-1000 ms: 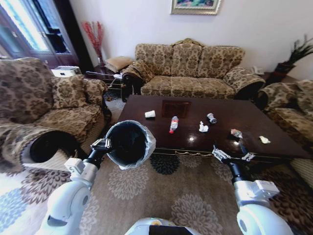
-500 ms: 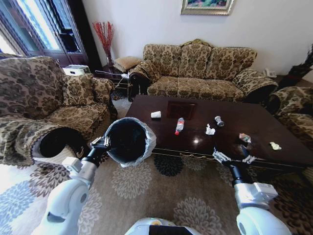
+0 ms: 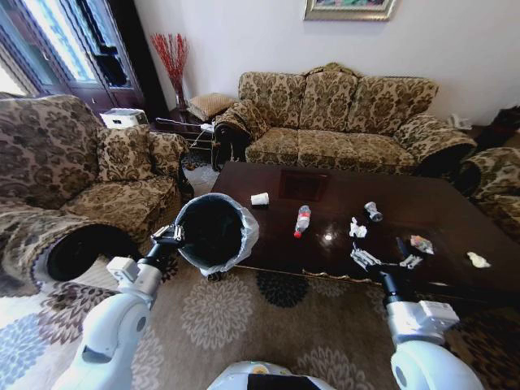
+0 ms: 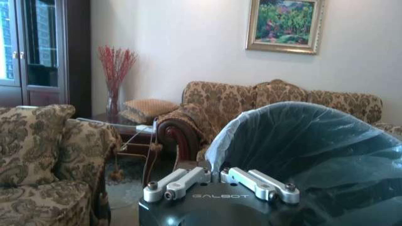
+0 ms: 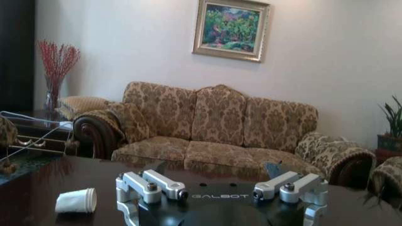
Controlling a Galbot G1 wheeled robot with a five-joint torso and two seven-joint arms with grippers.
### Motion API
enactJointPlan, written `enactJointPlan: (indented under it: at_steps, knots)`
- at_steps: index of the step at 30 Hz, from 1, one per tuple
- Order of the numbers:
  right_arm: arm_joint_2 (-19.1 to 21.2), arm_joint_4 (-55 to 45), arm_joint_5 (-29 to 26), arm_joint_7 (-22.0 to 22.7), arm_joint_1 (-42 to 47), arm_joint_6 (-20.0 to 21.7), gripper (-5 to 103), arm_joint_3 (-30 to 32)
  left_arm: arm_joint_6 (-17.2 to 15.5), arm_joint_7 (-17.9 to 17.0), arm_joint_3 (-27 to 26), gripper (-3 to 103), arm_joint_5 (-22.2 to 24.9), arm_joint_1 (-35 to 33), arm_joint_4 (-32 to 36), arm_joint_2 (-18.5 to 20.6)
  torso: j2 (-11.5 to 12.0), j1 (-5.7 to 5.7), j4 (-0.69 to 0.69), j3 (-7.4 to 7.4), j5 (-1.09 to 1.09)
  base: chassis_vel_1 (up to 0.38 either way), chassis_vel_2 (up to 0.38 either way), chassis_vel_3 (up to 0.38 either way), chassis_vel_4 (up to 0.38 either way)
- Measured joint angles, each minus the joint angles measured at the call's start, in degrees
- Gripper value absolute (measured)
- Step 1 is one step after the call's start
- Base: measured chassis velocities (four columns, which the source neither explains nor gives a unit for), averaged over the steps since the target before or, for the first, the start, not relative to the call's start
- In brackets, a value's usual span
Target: Move to the front of the table and place the trash on the table into the trash bin.
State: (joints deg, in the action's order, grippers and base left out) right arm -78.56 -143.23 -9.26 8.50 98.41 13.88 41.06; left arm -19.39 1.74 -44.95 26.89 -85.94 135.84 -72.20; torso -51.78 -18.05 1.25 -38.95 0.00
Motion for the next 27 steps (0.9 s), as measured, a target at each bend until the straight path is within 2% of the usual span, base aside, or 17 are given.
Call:
enactJointPlan:
  at_steps: [27]
  knots:
    - [0.0,0.0,-0.1,0.0,0.0,-0.1,100,0.1,-0.1,0.0,0.0,3,-0.1,0.0,0.1,0.0,0.0,0.04,0.00,0.02,0.00,0.000,0.000,0.000,0.000]
